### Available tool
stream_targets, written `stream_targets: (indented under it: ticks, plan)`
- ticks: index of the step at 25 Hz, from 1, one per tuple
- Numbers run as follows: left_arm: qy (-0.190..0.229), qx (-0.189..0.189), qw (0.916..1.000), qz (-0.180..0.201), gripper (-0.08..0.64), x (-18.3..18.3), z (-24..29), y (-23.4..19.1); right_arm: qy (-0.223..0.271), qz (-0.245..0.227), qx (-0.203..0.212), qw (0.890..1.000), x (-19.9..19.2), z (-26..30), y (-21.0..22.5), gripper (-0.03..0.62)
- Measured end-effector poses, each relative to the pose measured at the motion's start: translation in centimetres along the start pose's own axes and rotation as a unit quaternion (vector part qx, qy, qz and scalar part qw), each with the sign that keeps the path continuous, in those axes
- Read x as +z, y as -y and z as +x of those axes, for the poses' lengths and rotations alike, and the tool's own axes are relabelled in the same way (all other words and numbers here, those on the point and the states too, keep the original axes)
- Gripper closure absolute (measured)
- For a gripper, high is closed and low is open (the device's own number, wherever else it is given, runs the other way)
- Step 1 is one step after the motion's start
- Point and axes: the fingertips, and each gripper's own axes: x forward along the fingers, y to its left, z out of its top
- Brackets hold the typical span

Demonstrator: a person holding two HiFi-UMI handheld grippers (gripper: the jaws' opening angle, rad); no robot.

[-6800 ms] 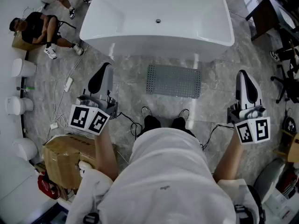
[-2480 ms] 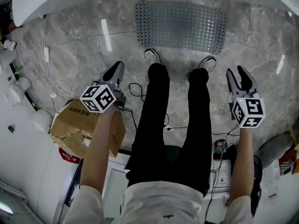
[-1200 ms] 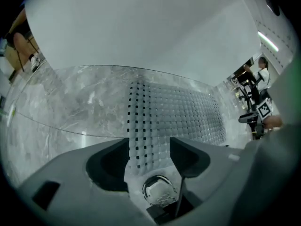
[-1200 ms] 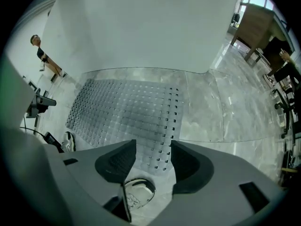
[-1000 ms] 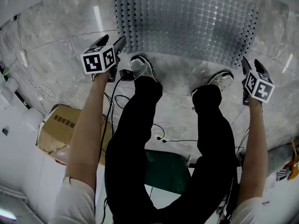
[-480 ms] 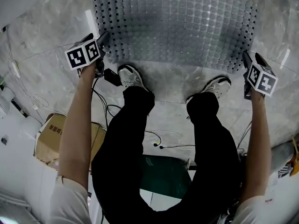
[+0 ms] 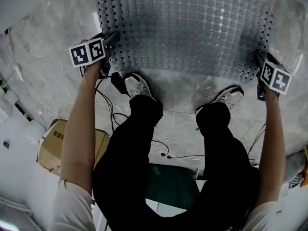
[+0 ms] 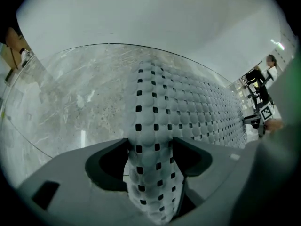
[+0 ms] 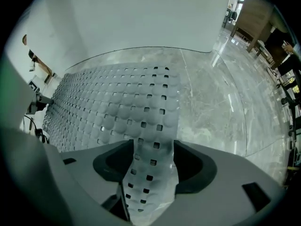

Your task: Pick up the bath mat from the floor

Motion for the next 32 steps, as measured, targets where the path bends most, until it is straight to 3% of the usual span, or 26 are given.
stream_targets:
  ticks: [4,10,18,32]
  plan:
    - [0.002,-0.008,1.0000,0.005,0.315,0.1,-0.2,0.7,-0.003,0.005,-0.005,1.000,0.0,0.2,0.5,0.364]
    - [0.004,-0.005,0.9998,0.019,0.397,-0.4,-1.8,2.7,-0.015,-0.018,0.004,1.000,-0.9,-1.7,-0.8,0.466]
    - [-0.004,-0.027,0.9995,0.012,0.430,0.8,-7.8,6.3,-0.026,-0.044,0.028,0.998,1.4,-8.4,-4.6,0.515]
    - [-0.046,-0.069,0.9953,0.051,0.489,-0.7,-18.3,14.6,-0.043,-0.085,0.056,0.994,1.4,-20.1,-10.0,0.532]
